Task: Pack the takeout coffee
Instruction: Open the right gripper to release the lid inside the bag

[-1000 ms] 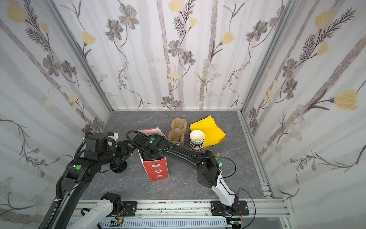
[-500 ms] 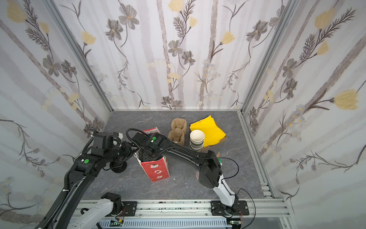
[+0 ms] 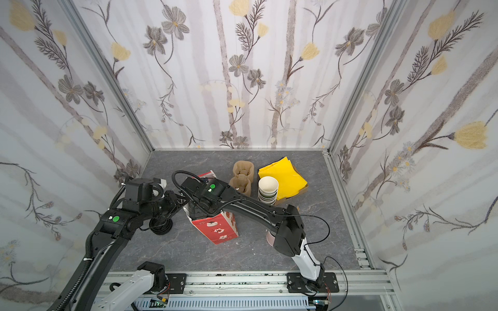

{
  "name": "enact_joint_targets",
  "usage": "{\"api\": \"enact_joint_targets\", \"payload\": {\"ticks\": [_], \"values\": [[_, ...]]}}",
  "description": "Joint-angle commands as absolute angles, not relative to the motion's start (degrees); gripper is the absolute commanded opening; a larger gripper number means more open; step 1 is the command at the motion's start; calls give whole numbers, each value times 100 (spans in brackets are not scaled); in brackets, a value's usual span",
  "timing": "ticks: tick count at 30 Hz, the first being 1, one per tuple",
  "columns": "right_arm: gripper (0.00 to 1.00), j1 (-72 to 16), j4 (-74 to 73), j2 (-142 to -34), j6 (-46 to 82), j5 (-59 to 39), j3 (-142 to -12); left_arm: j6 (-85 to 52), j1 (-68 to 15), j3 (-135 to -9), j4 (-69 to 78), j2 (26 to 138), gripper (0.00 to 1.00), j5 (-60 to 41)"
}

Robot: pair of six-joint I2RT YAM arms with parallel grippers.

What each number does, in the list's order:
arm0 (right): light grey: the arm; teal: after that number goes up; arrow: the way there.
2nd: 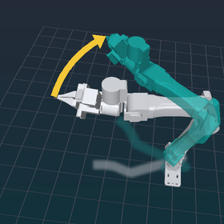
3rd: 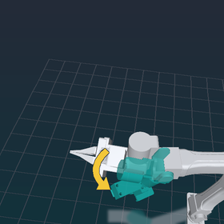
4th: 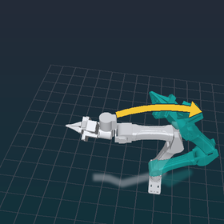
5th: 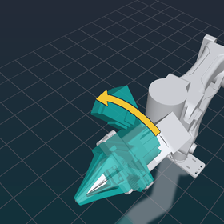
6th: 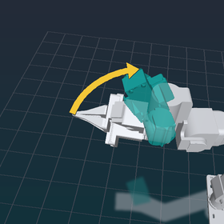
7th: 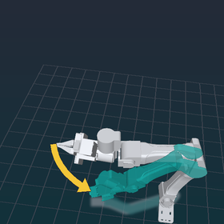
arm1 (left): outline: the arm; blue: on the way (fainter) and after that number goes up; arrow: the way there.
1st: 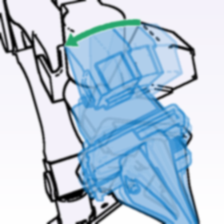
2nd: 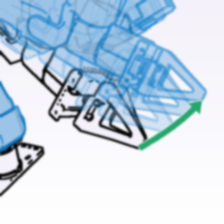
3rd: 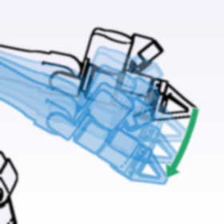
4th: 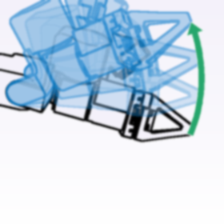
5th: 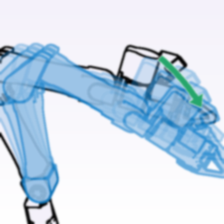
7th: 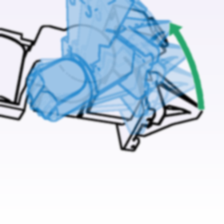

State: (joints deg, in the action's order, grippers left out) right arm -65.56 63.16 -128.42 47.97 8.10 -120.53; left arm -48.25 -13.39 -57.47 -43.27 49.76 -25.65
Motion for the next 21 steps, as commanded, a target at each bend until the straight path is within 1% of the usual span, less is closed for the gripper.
{"api": "enact_joint_targets", "payload": {"ticks": [1,5,8,13,15,19,21], "values": [[90,-6577,5955,-12908,4879,884,-12077,-4877,-1328,-5878,-4213,4975,18,-2734],[89,-6592,5880,-12939,4826,859,-12077,-4878,-1334,-5859,-4184,5005,17,-2831],[90,-6600,5876,-12918,4785,972,-12076,-4877,-1336,-5836,-4166,5033,13,-2852],[89,-6675,5753,-12958,4468,1259,-12076,-4887,-1334,-5880,-4140,5055,10,-2835],[87,-6706,5746,-12980,4331,1405,-12093,-4898,-1334,-5897,-4132,5059,9,-2824],[78,-6731,5938,-12934,4298,1638,-12300,-4921,-1333,-5922,-4131,5047,8,-2821],[78,-6745,5934,-12866,4311,1687,-12314,-4930,-1329,-5946,-4131,5047,7,-2813]]}}
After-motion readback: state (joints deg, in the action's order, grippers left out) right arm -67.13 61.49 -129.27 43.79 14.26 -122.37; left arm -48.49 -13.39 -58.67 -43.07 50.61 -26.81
